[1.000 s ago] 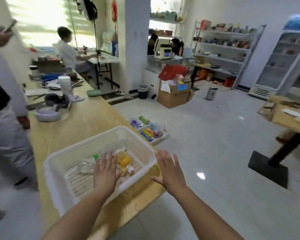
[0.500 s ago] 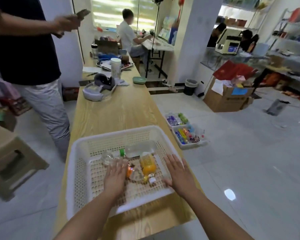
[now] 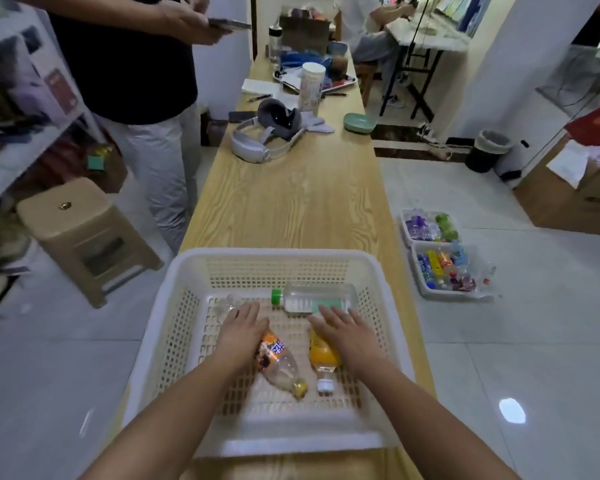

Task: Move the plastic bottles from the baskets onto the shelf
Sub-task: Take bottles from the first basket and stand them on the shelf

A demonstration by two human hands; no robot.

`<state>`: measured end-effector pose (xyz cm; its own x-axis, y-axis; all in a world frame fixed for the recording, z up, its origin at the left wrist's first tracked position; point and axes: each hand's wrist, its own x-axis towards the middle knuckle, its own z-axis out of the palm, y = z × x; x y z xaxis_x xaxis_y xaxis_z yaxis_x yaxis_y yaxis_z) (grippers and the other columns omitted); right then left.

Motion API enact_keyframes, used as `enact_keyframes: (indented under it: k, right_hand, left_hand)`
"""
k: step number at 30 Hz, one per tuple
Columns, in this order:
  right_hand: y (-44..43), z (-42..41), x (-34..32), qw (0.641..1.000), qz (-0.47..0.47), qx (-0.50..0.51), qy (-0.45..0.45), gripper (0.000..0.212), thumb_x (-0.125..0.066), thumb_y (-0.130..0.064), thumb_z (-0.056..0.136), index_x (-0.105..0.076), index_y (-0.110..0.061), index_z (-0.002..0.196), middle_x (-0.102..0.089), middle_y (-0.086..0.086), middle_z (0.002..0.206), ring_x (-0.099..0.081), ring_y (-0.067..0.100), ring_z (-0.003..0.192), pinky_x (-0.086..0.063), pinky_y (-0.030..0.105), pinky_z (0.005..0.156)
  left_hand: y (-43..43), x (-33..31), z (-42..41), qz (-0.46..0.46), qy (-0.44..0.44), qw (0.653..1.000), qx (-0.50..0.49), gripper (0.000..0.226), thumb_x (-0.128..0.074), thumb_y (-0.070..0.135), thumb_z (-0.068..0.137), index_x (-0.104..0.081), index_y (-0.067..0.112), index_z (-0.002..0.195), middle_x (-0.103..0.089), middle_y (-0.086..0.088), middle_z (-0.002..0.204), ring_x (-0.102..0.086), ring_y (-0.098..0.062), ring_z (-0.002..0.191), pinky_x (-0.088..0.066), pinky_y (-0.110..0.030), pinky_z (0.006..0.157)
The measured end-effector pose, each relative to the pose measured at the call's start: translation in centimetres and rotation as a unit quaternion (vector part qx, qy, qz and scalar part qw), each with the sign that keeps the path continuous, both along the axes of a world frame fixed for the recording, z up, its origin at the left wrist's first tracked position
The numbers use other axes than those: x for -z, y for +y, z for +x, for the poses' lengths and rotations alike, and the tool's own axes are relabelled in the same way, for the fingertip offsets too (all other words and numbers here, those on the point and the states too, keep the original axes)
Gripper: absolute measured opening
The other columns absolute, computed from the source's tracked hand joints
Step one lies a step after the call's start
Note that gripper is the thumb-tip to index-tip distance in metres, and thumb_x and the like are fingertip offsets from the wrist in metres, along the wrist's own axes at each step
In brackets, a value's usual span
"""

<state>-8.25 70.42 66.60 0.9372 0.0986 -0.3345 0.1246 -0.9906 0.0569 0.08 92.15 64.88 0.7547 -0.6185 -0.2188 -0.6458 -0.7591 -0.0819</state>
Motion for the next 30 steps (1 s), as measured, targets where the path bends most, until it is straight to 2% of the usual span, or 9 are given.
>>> enact_keyframes:
  k: [2, 3, 6, 8, 11, 14, 18, 23, 30]
  right_hand:
    - [-0.4, 1.6, 0.1, 0.998, 0.019, 0.05, -0.02, 0.074, -0.043, -0.008, 0.096, 0.0, -0.032, 0.152, 0.005, -0.002, 0.161, 0.001, 0.018, 0.148, -0.003, 0.039, 0.121]
    - [-0.7, 2.3, 0.1, 0.997, 0.023, 0.063, -0.024, 0.072, -0.041, -0.009, 0.097, -0.001, -0.031, 0.152, 0.003, -0.002, 0.161, -0.001, 0.018, 0.148, -0.005, 0.038, 0.12]
    - [-1.4, 4.4, -0.2, 0.996, 0.038, 0.081, -0.027, 0.071, -0.044, -0.005, 0.093, -0.009, -0.025, 0.152, -0.008, 0.0, 0.16, -0.01, 0.02, 0.147, -0.011, 0.037, 0.12]
    - [-1.3, 5.7, -0.7, 0.994, 0.042, 0.088, -0.04, 0.07, -0.048, -0.003, 0.09, -0.017, -0.02, 0.151, -0.021, 0.003, 0.156, -0.021, 0.024, 0.142, -0.022, 0.035, 0.115]
    - [-0.9, 7.5, -0.7, 0.996, 0.005, 0.08, -0.04, 0.06, -0.051, -0.007, 0.088, -0.03, -0.013, 0.144, -0.033, 0.01, 0.143, -0.034, 0.027, 0.129, -0.037, 0.036, 0.101]
    - [-0.9, 8.0, -0.5, 0.996, -0.034, 0.079, -0.008, 0.052, -0.049, -0.01, 0.091, -0.033, -0.012, 0.14, -0.032, 0.012, 0.141, -0.034, 0.029, 0.128, -0.036, 0.036, 0.101]
    - [-0.8, 8.0, 0.3, 0.994, -0.059, 0.093, -0.002, 0.058, -0.046, -0.013, 0.093, -0.022, -0.015, 0.145, -0.035, 0.009, 0.141, -0.036, 0.027, 0.128, -0.034, 0.035, 0.101]
    - [0.3, 8.4, 0.8, 0.985, -0.09, 0.138, 0.042, 0.037, -0.054, -0.026, 0.087, -0.048, -0.016, 0.123, -0.051, 0.005, 0.122, -0.046, 0.022, 0.115, -0.039, 0.033, 0.091]
    - [3.5, 4.7, 0.8, 0.908, 0.07, 0.379, 0.164, 0.061, -0.076, -0.046, 0.059, -0.051, -0.016, 0.107, -0.055, 0.0, 0.099, -0.054, 0.017, 0.084, -0.043, 0.025, 0.064]
  left_hand:
    - [1.3, 0.9, -0.1, 0.001, -0.017, 1.0, 0.007, 0.066, -0.09, 0.024, 0.025, -0.073, 0.013, 0.088, -0.068, -0.015, 0.103, -0.055, -0.032, 0.103, -0.055, -0.039, 0.081]
    - [1.9, 1.7, -0.2, -0.012, -0.032, 0.999, 0.013, 0.066, -0.09, 0.021, 0.019, -0.073, 0.012, 0.082, -0.071, -0.014, 0.095, -0.063, -0.031, 0.096, -0.057, -0.04, 0.077]
    - [3.5, 2.8, -0.4, -0.001, -0.021, 1.0, 0.002, 0.064, -0.09, 0.025, 0.021, -0.071, 0.015, 0.081, -0.069, -0.003, 0.08, -0.07, -0.023, 0.078, -0.054, -0.037, 0.085]
    - [4.5, 3.0, -0.5, -0.001, -0.013, 1.0, -0.001, 0.065, -0.088, 0.029, 0.019, -0.071, 0.019, 0.081, -0.067, 0.004, 0.074, -0.068, -0.015, 0.071, -0.055, -0.033, 0.08]
    - [4.8, 0.7, -0.8, 0.062, 0.037, 0.997, 0.0, 0.06, -0.079, 0.025, 0.053, -0.066, 0.017, 0.112, -0.069, 0.0, 0.103, -0.065, -0.016, 0.099, -0.048, -0.032, 0.094]
    - [4.5, -0.2, -1.0, 0.091, 0.071, 0.993, -0.009, 0.06, -0.055, 0.01, 0.085, -0.036, 0.01, 0.142, -0.045, -0.009, 0.139, -0.037, -0.027, 0.131, -0.024, -0.041, 0.109]
    - [5.2, -0.2, -1.9, 0.084, 0.086, 0.992, -0.027, 0.05, -0.054, 0.018, 0.088, -0.04, 0.014, 0.136, -0.042, -0.009, 0.139, -0.033, -0.028, 0.131, -0.021, -0.042, 0.108]
    - [6.2, 0.8, -2.0, 0.047, 0.086, 0.995, -0.028, 0.044, -0.044, 0.016, 0.092, -0.04, 0.012, 0.136, -0.045, -0.011, 0.138, -0.031, -0.029, 0.134, -0.015, -0.041, 0.113]
    - [8.2, 1.7, 0.5, 0.039, 0.113, 0.99, 0.076, 0.053, -0.064, 0.031, 0.084, -0.045, 0.01, 0.129, -0.05, -0.01, 0.133, -0.037, -0.028, 0.127, -0.023, -0.038, 0.106]
